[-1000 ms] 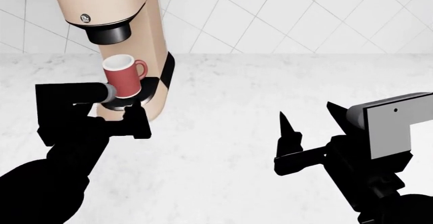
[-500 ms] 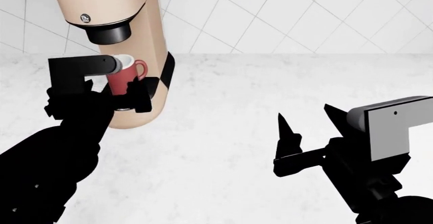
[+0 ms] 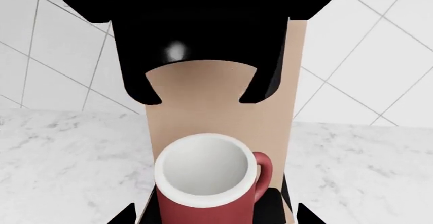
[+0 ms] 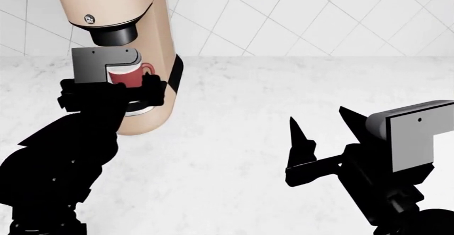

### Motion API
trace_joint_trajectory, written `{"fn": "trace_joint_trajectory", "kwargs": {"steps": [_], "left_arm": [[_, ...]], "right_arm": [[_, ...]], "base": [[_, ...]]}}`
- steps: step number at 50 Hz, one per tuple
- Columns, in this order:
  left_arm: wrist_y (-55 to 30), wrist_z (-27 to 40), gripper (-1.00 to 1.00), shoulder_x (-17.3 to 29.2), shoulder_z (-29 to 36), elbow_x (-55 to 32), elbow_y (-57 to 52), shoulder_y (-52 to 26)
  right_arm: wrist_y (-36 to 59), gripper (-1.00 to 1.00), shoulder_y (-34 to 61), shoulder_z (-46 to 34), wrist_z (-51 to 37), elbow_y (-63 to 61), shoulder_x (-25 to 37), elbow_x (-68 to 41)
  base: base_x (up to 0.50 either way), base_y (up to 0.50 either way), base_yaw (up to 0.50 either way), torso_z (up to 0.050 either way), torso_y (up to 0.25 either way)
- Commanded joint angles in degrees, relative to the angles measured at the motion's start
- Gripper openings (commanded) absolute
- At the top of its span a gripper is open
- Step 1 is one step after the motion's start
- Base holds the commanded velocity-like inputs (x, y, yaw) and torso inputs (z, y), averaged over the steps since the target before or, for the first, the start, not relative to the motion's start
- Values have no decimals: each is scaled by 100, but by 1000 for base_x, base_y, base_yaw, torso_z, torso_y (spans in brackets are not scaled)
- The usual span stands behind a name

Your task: Pick the mug from under the coffee machine dispenser and place it on the counter.

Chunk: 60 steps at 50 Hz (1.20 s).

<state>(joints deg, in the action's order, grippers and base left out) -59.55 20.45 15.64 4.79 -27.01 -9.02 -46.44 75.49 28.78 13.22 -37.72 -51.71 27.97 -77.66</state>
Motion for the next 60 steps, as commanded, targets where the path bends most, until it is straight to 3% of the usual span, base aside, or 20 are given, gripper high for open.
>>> {"fn": "trace_joint_trajectory", "kwargs": {"steps": [1,16,17,28,37,60], "left_arm": [[320,-52,100,-52,185,184,646,-157],[415,-74,100,-60,190,200,1042,-219],[362,-46,-100,-74,152,167,999,-213],[407,32,-100,-42,122,153,765,-123],[215,231,-100,49,-43,-6,-195,140],[-1136,367,-100,-76,-506,-1221,-2187,587]], "right_arm": [[-97,100,-5,-56,15,22,39,42],[-194,100,-12,-102,-41,-18,89,-40],[-218,100,-20,-99,-18,-38,86,-44],[-320,100,-84,-135,55,-35,122,58],[-415,100,-132,-169,144,-33,144,144],[-725,100,-387,-132,365,-110,272,572]], "base": [[0,0,0,0,0],[0,0,0,0,0],[0,0,0,0,0],[0,0,0,0,0],[0,0,0,0,0],[0,0,0,0,0]]}}
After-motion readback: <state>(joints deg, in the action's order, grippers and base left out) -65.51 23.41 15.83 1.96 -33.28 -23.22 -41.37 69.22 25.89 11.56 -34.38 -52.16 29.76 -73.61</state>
